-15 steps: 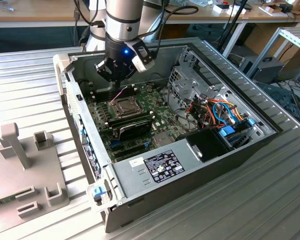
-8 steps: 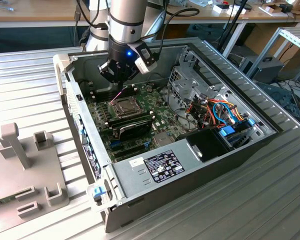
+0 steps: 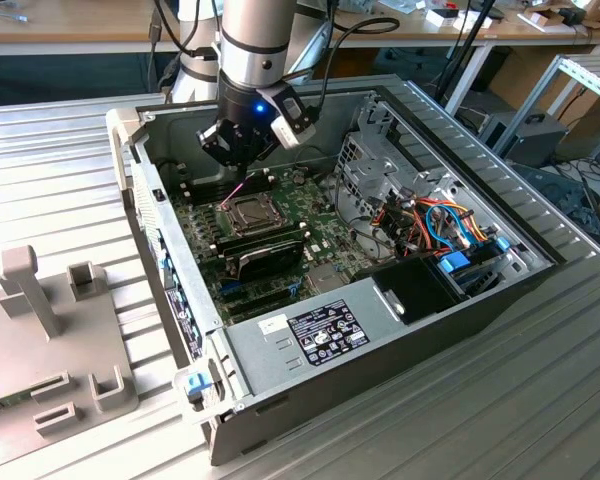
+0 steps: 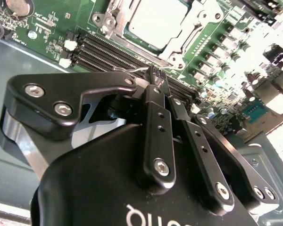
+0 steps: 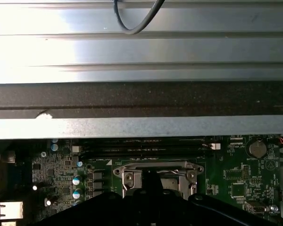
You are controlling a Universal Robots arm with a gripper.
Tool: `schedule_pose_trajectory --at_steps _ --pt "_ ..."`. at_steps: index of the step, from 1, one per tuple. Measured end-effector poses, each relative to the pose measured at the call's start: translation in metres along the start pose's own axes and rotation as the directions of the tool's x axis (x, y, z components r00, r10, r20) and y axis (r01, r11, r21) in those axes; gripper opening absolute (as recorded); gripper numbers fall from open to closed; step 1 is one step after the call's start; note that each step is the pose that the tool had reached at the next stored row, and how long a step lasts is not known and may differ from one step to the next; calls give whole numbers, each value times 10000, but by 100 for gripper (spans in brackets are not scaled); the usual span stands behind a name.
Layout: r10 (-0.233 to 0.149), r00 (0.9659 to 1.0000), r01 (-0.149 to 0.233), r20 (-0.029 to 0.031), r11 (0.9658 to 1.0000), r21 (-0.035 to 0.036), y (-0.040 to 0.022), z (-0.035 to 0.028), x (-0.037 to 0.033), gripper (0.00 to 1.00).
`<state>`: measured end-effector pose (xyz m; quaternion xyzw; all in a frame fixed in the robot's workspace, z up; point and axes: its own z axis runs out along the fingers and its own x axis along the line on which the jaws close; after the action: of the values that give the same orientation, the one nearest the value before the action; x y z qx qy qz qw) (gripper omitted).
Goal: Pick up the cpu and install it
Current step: 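Install the first cpu locking lever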
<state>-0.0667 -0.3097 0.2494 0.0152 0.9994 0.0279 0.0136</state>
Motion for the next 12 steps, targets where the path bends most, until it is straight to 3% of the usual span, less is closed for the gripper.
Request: schedule_pose_trajectory --at_steps 2,12 --pt "2 10000 -2 20 10000 -69 0 -1 1 11" --pt "1 10000 -1 22 10000 -82 59 54 3 11"
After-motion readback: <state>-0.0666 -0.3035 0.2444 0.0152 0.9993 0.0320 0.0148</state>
